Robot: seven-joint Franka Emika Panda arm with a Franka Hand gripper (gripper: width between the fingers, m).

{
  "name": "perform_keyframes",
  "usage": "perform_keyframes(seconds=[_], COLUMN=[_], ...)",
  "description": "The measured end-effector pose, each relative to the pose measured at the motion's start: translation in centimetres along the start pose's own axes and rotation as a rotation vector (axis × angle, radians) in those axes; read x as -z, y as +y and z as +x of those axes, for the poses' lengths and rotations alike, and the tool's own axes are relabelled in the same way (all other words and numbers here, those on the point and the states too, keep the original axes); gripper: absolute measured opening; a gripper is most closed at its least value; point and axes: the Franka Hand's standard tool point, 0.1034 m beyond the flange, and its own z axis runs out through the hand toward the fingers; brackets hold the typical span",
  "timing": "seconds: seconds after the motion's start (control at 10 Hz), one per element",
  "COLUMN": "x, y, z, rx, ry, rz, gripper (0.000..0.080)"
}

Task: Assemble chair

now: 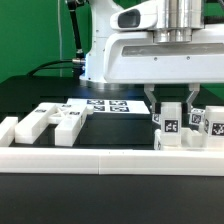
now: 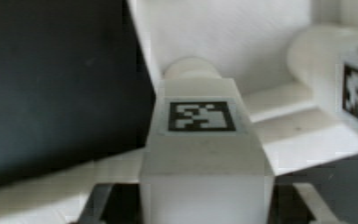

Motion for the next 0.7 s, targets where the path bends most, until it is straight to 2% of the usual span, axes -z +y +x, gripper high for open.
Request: perform_keyframes(seconds=[0.2, 0.7], x=[-0.06, -0.13], y=[-0.08, -0.35], z=[-0.11, -0.22], rx=[-0.195, -0.749], ry=[0.004, -0.008], rz=[-0.002, 0.018], gripper=[0.0291, 0.0291])
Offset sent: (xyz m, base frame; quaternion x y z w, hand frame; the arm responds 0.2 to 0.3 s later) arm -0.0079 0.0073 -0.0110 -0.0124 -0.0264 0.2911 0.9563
